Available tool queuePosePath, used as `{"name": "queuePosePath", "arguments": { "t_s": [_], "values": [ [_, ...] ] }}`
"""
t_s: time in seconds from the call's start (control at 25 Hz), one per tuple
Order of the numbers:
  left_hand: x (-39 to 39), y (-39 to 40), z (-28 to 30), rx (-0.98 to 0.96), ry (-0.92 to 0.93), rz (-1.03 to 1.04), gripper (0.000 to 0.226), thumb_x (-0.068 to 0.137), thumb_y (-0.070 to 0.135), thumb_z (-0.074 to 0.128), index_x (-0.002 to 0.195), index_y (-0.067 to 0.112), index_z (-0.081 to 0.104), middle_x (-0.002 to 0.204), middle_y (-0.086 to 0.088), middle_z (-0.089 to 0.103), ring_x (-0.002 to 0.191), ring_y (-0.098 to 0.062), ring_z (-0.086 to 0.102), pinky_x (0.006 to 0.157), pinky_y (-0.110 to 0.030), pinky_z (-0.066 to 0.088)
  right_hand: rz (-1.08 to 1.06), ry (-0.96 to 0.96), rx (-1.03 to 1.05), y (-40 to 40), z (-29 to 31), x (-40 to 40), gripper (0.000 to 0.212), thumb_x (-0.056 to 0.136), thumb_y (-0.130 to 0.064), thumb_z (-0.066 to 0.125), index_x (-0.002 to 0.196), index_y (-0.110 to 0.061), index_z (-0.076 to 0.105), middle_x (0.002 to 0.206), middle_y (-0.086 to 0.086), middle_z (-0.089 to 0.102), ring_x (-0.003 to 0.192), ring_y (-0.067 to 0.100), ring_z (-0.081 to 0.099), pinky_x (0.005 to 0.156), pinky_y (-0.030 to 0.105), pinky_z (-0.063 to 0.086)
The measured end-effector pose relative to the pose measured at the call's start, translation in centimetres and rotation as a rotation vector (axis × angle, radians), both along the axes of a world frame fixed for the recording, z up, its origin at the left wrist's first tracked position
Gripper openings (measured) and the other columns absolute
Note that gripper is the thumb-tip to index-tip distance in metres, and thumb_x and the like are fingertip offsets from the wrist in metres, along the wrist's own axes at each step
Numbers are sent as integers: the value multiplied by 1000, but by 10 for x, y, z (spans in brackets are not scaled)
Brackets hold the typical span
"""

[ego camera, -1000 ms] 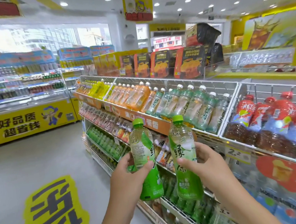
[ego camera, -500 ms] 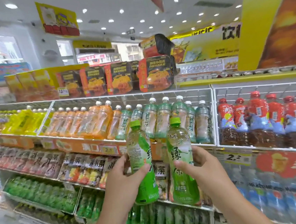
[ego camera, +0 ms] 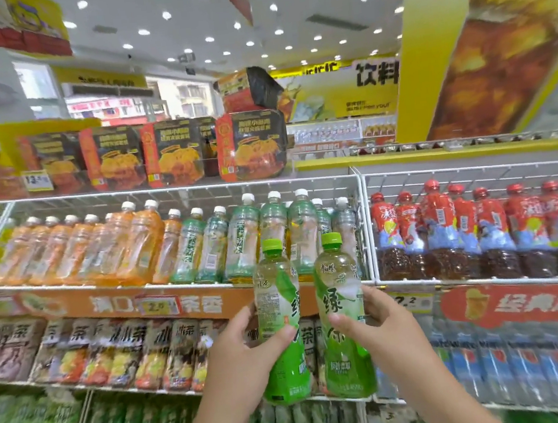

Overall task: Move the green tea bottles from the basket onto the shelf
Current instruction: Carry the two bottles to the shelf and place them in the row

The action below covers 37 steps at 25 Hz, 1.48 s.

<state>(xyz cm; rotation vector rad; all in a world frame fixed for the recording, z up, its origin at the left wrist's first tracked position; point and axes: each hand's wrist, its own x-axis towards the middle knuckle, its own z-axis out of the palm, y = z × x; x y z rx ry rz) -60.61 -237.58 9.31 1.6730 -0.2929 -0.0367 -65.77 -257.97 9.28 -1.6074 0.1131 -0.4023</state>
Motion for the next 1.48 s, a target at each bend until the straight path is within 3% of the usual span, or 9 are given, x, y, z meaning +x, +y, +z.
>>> {"name": "queuePosePath", "arguments": {
  "t_s": [0.2,0.32,0.44,0.56,0.68,0.84,1.0,1.16,1.48],
  "values": [
    [15,-15,-31,24,64,37,51,83,34,81,124,43,52,113,28,60,99,5,65,63,-9,48,5,72,-25,-12,-35,11,40,80,-27,87,100,-47,59,92,-47,65,86,-31,56,68,-2,43],
    [26,-21,-63,24,160,11,39,81,36,82,106,45,53,103,27,60,84,20,60,65,-9,47,-18,128,14,-12,-68,18,45,79,-33,87,108,-46,55,100,-49,55,102,-18,57,86,7,41],
    [38,-13,-105,67,220,-4,74,69,55,86,132,44,49,139,20,50,125,-6,57,103,-40,50,-64,222,40,-2,-110,22,50,75,-41,88,114,-46,56,112,-41,53,108,-16,53,95,18,42],
    [57,0,-153,69,285,-40,81,76,39,86,145,35,43,147,14,41,135,-21,49,112,-47,42,-147,320,30,14,-158,25,62,71,-45,90,127,-37,64,122,-25,70,117,-2,63,104,30,50],
    [75,8,-206,82,387,-92,72,74,28,88,137,32,53,143,7,56,125,-15,59,101,-37,50,-184,384,78,27,-208,33,41,78,-18,87,113,-32,69,107,-22,76,104,-1,70,89,18,55],
    [85,12,-277,70,448,-140,52,80,4,80,120,29,60,111,12,74,98,-11,73,79,-28,58,-176,438,111,43,-282,49,45,82,-5,82,120,-23,69,112,-9,77,107,10,72,99,37,55],
    [76,21,-363,54,516,-117,54,78,-6,80,114,29,59,97,22,75,89,-5,74,65,-13,54,-166,465,165,49,-370,53,44,80,-1,82,116,-23,70,110,-7,78,104,12,73,95,34,56],
    [76,24,-439,108,535,-93,55,69,7,85,117,21,61,108,6,75,89,-14,75,67,-18,56,-167,521,228,45,-440,46,41,80,0,80,110,-25,70,107,-8,79,101,10,73,90,27,58],
    [123,-12,-538,20,501,-67,49,81,-10,71,121,15,63,110,-1,74,89,-15,75,72,-23,58,-205,556,196,2,-550,92,44,81,-6,82,118,-24,68,104,-9,79,100,9,73,91,29,56]
  ]
}}
